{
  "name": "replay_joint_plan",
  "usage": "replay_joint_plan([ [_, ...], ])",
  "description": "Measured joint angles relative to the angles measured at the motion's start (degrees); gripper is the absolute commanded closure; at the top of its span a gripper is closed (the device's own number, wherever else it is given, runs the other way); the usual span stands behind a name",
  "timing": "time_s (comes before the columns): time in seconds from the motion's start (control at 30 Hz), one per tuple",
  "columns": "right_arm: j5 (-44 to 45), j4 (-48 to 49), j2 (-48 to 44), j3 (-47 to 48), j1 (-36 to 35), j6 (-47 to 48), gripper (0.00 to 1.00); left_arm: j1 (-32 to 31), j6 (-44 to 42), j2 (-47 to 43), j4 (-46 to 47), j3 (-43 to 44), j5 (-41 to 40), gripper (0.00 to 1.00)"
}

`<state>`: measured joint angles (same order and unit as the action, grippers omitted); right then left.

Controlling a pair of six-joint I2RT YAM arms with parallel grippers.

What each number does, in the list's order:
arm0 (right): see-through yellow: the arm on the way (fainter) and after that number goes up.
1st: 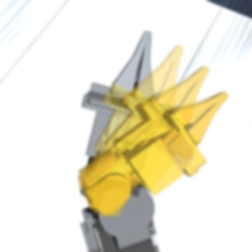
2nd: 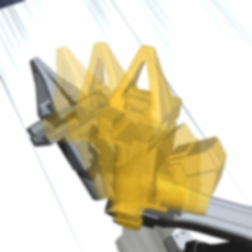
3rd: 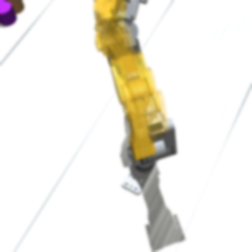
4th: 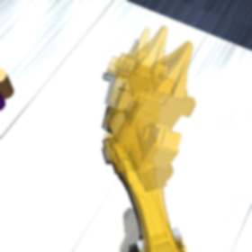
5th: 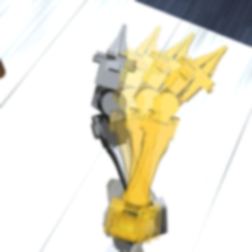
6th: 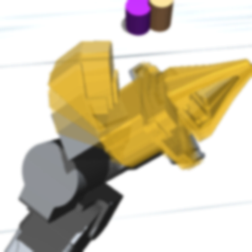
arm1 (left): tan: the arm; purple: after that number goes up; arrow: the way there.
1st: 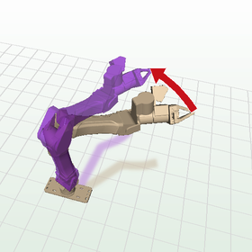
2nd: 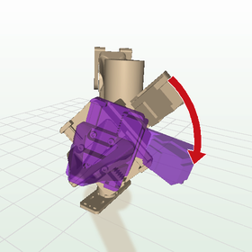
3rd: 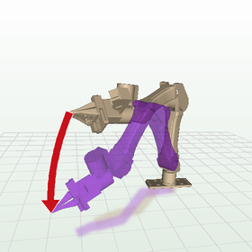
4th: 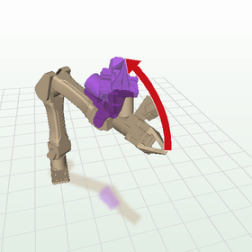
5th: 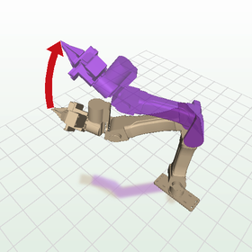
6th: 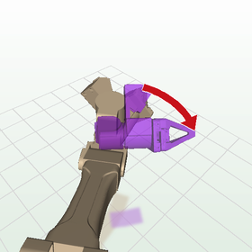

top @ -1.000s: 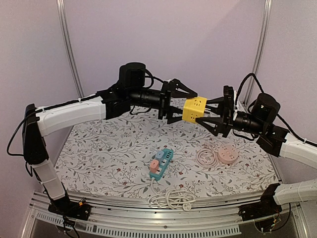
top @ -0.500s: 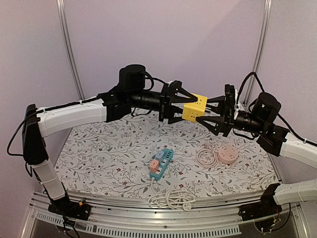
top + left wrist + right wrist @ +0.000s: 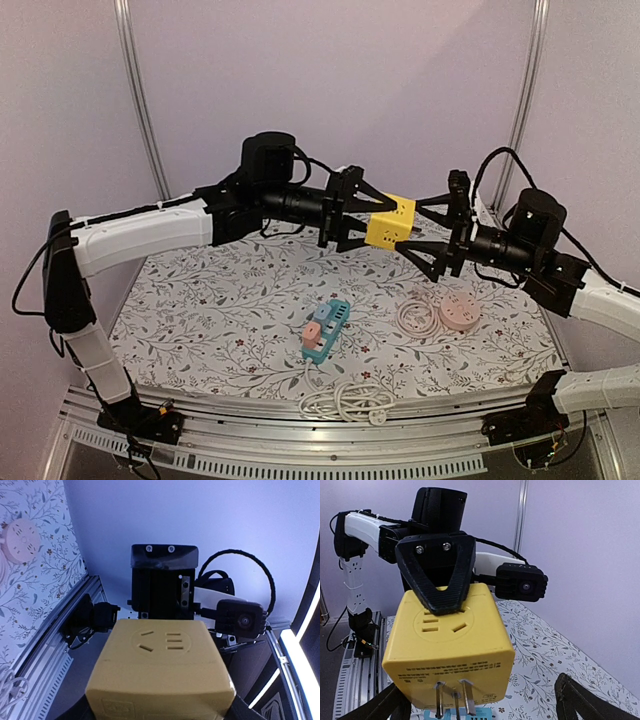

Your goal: Insert the plug

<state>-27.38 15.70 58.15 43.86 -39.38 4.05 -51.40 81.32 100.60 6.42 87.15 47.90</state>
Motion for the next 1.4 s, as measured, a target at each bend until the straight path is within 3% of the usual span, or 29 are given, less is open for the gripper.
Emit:
replay_joint_plan([
  [0.13,9.25,-8.33,-3.96,-0.13,-0.57,-2.99,0.01,0.98,-5.16,-1.16,-8.5,0.2,-4.11,1.0],
  [0.27,25.2,-19.23,-6.38,0.13,-0.22,-9.27,0.01,1.46,-10.8,-1.46,-18.4,1.53,-6.54,1.0],
  [0.47,36.94,-38.23,-0.39,4.17,3.93,-21.16,0.01,1.53,-16.55,-1.46,-27.76,4.17,-9.62,1.0],
  [0.67,36.44,-51.1,12.83,8.9,11.39,-31.56,0.01,1.55,-20.09,-1.2,-33.68,5.81,-12.07,1.0],
  [0.9,33.68,-58.95,25.62,10.69,13.16,-36.15,0.01,1.53,-21.99,-1.2,-37.77,5.75,-14.4,1.0],
  [1.4,28.98,-59.19,28.98,10.54,19.1,-34.99,0.01,0.76,-23.74,-1.18,-39.78,5.75,-16.09,1.0],
])
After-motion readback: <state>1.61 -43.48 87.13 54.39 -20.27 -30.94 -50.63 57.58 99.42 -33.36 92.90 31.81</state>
